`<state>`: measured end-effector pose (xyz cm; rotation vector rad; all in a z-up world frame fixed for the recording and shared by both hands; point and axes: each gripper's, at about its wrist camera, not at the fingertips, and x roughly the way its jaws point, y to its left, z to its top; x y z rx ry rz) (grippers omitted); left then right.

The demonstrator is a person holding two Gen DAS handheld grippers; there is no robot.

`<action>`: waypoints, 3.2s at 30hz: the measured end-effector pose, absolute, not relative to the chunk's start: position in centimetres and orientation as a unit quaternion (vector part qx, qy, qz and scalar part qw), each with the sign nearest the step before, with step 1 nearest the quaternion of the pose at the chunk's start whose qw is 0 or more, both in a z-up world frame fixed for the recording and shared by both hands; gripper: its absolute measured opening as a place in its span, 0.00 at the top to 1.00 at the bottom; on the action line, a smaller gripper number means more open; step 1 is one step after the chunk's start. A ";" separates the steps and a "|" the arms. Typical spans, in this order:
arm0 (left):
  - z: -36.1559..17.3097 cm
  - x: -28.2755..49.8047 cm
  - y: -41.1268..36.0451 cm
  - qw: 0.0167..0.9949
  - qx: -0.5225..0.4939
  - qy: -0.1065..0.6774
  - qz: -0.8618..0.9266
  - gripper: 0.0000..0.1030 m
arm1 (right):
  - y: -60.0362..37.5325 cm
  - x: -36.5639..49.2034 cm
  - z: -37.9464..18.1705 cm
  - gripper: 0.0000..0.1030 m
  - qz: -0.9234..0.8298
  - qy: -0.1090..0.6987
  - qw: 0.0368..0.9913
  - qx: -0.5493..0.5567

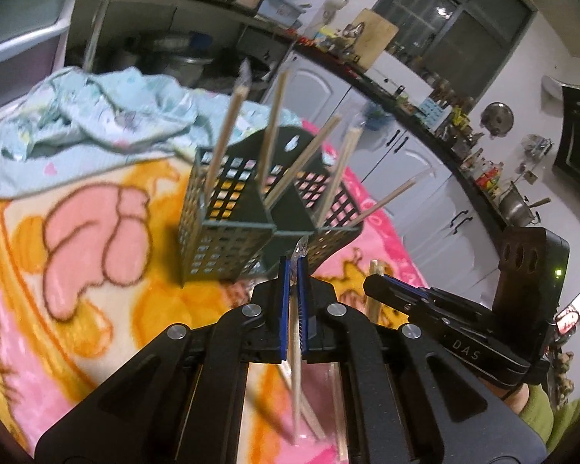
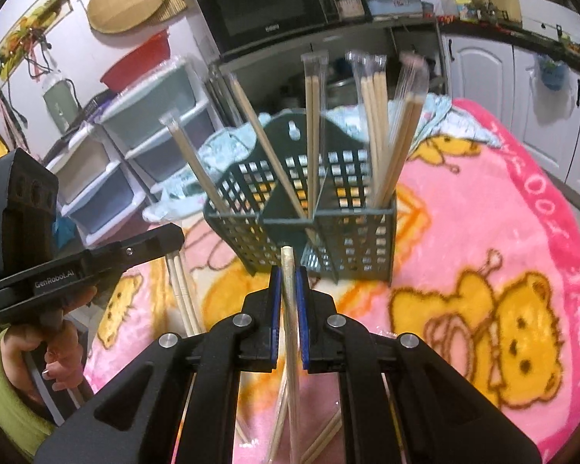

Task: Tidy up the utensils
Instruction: 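Lift both held chopsticks upright toward the basket, then lower both held chopsticks into the basket compartments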

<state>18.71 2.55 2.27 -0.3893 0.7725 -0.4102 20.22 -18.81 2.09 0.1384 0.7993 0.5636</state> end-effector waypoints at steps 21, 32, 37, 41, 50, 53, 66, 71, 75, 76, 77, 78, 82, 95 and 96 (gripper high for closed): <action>8.0 18.2 -0.1 0.910 -0.156 0.309 -0.228 0.99 | -19.8 17.9 7.7 0.93 0.275 0.298 0.912 0.061; 11.5 18.3 -0.3 0.926 -0.136 0.267 -0.228 0.99 | -19.7 17.4 10.6 0.93 0.282 0.262 0.921 0.056; 13.4 18.8 0.0 0.935 -0.130 0.246 -0.222 0.99 | -19.5 17.5 12.2 0.93 0.286 0.241 0.926 0.054; 15.2 19.2 0.8 0.942 -0.130 0.224 -0.212 0.99 | -19.5 17.7 13.9 0.93 0.287 0.219 0.931 0.052; 19.1 20.3 2.6 0.958 -0.136 0.176 -0.179 0.99 | -19.4 18.6 18.1 0.93 0.278 0.160 0.947 0.032; 19.9 20.6 3.0 0.966 -0.130 0.158 -0.160 0.99 | -19.6 18.9 19.1 0.93 0.272 0.143 0.951 0.028; 18.7 23.1 3.0 0.981 -0.108 0.128 -0.100 0.99 | -20.9 21.5 19.7 0.93 0.238 0.115 0.964 0.031; 16.9 24.2 2.8 0.983 -0.092 0.134 -0.087 0.99 | -21.2 22.6 18.2 0.93 0.229 0.129 0.964 0.037; 15.5 24.7 2.7 0.982 -0.089 0.143 -0.080 0.99 | -21.4 23.6 16.9 0.93 0.223 0.140 0.964 0.040; 15.2 24.9 2.7 0.982 -0.088 0.146 -0.078 0.99 | -21.4 23.8 16.5 0.93 0.221 0.142 0.964 0.040; 14.8 25.1 2.7 0.982 -0.089 0.149 -0.077 0.99 | -21.4 23.9 16.2 0.93 0.219 0.145 0.964 0.040; 14.4 25.2 2.8 0.981 -0.090 0.152 -0.077 0.99 | -21.5 24.1 15.8 0.93 0.218 0.148 0.964 0.041; 13.1 25.7 2.9 0.978 -0.095 0.167 -0.075 0.98 | -21.5 24.8 14.6 0.93 0.215 0.156 0.963 0.047; 10.6 25.5 2.9 0.969 -0.102 0.208 -0.090 0.60 | -20.9 25.9 12.0 0.66 0.203 0.190 0.959 0.054; 10.6 25.4 3.0 0.968 -0.103 0.209 -0.089 0.57 | -21.0 25.8 11.9 0.66 0.202 0.191 0.959 0.054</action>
